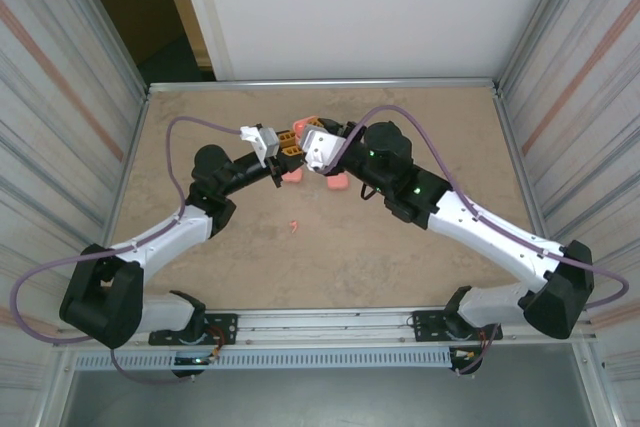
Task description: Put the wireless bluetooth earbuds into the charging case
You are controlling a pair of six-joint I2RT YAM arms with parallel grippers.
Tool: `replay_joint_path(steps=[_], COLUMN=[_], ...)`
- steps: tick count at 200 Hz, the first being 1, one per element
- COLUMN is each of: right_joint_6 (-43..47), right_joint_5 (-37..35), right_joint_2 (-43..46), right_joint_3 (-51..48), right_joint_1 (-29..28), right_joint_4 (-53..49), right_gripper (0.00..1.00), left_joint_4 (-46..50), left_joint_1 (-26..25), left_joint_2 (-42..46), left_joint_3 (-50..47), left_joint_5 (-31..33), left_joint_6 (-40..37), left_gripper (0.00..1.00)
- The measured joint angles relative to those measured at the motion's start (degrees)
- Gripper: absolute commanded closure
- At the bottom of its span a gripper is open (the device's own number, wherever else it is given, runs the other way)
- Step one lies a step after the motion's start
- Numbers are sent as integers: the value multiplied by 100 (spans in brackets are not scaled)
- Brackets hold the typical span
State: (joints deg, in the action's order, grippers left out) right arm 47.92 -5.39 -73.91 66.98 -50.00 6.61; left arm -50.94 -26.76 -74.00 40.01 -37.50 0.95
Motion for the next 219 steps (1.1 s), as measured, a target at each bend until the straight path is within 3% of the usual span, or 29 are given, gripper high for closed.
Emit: replay_joint_path(steps=[219], right_joint_6=[378], right_joint_5=[-234], right_joint_2=[-120], right_joint_3=[280], right_joint_1=[-164], right_joint_4=[-693], right_gripper=[82], left_joint_4=[116], left_joint_1=[-26], left_joint_2=[2], left_joint_3=[0], left_joint_5=[-44], left_joint_6=[-101], left_gripper=[100])
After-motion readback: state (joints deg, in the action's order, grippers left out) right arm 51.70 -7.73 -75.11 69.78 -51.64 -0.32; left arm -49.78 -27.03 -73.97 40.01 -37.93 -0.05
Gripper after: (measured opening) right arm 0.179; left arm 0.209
